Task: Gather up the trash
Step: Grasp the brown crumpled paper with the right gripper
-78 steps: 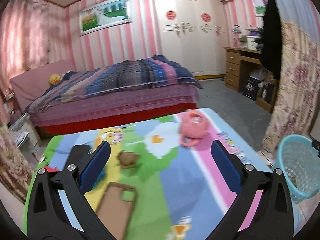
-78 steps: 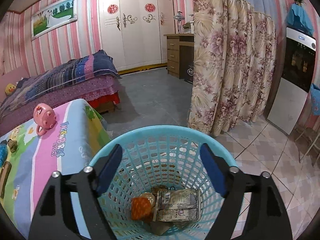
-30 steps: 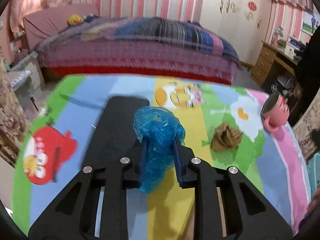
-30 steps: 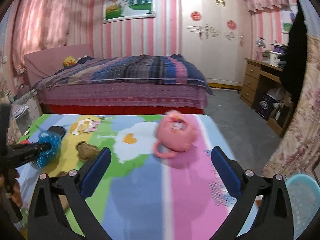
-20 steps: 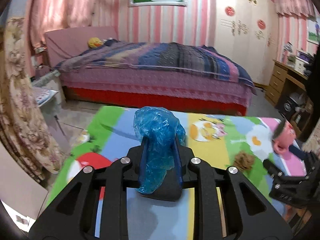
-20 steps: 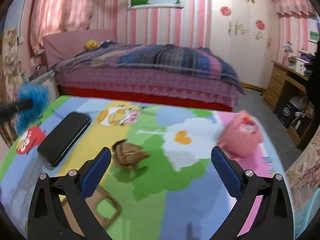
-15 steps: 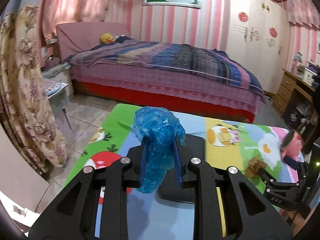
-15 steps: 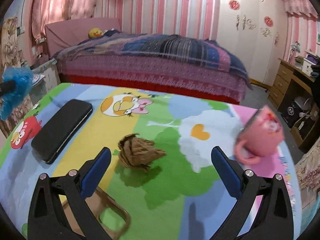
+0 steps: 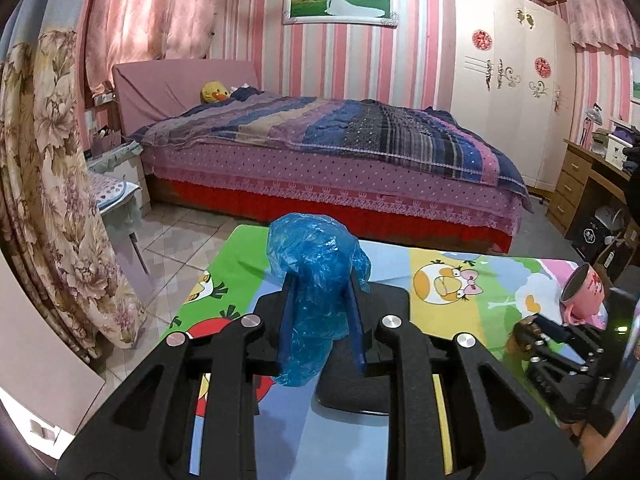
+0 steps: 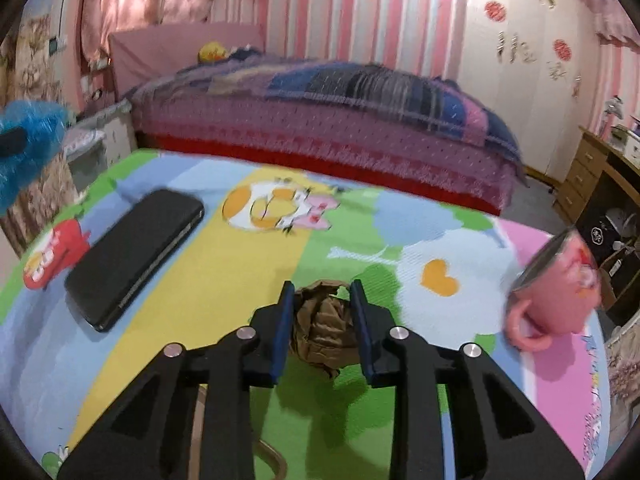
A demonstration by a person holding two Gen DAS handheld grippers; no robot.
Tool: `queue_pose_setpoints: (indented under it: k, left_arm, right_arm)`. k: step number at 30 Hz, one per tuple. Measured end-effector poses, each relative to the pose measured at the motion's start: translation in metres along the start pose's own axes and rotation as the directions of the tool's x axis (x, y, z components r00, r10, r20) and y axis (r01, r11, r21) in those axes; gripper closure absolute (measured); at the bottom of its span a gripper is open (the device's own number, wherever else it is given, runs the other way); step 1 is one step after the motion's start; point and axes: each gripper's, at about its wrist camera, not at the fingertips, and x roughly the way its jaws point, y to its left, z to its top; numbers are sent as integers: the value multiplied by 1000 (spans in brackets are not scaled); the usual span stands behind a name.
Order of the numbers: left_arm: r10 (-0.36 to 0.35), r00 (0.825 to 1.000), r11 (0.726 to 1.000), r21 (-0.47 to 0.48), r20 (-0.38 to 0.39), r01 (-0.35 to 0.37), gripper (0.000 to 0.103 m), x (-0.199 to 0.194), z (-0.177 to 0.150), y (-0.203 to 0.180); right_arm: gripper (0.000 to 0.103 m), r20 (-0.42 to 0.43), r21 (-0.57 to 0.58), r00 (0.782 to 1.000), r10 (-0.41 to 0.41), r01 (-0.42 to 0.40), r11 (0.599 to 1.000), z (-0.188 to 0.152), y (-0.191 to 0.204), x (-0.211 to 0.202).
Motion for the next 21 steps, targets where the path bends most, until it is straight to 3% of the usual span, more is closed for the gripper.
queue_pose_setpoints:
  k: [10,21]
  left_arm:
    - [-54,998,998,36,39,53,81,-19,3,-30]
    - [-175,979,978,135,101,161,81,-68,-4,-107]
  right_arm:
    - [75,139,63,988,-66,57,996,3,-52,-87]
    - [75,221,140,953,-206,177,974,-26,-101,-206]
